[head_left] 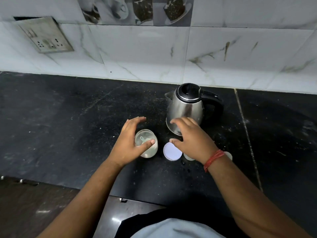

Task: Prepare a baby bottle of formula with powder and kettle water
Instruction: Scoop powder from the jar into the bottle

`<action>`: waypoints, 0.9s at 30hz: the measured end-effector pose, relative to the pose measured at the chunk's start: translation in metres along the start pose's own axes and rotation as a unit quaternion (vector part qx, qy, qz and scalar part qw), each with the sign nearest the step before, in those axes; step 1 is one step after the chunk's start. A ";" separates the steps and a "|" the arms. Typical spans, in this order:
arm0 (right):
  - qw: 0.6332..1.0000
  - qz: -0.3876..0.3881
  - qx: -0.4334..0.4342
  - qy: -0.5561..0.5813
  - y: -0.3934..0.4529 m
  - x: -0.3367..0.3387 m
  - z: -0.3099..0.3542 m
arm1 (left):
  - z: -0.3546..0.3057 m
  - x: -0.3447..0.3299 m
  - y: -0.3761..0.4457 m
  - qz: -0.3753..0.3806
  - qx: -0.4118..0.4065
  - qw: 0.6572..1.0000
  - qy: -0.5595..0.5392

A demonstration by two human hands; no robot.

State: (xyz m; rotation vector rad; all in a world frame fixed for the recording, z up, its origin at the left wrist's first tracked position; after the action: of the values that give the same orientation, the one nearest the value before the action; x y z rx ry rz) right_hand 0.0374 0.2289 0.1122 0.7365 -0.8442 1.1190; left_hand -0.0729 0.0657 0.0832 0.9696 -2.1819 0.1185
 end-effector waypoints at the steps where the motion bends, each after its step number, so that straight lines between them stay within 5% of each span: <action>1: 1.000 0.023 0.000 -0.005 0.004 -0.010 0.005 | 0.009 0.003 -0.003 0.004 0.011 1.000 -0.005; 7: 0.984 0.172 -0.040 -0.035 0.016 -0.074 0.014 | 0.051 -0.013 -0.015 0.083 0.076 0.994 -0.006; 12: 0.975 0.208 -0.078 0.011 0.017 -0.102 0.016 | 0.055 -0.034 -0.015 0.134 0.069 0.988 -0.021; 22: 0.976 0.174 -0.126 0.042 0.011 -0.107 0.006 | 0.070 -0.058 -0.015 0.128 0.064 0.981 -0.128; 27: 0.999 0.025 -0.031 0.030 0.005 -0.050 0.030 | 0.053 -0.050 -0.010 0.056 0.006 0.996 -0.072</action>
State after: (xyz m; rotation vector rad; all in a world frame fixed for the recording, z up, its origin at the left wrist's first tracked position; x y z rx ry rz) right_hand 0.0163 0.1822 0.0842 0.6313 -0.8471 1.1480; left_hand -0.0752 0.0702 0.0102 0.8870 -2.3697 0.1174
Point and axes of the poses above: each hand's wrist, its own y-axis towards the middle knuckle, its own x-axis out of the back of the hand, z = x × y, the point moved 10 cm from there along y, towards the middle knuckle, and after that the axes turned 2 degrees about -x, right-handed, at the moved point
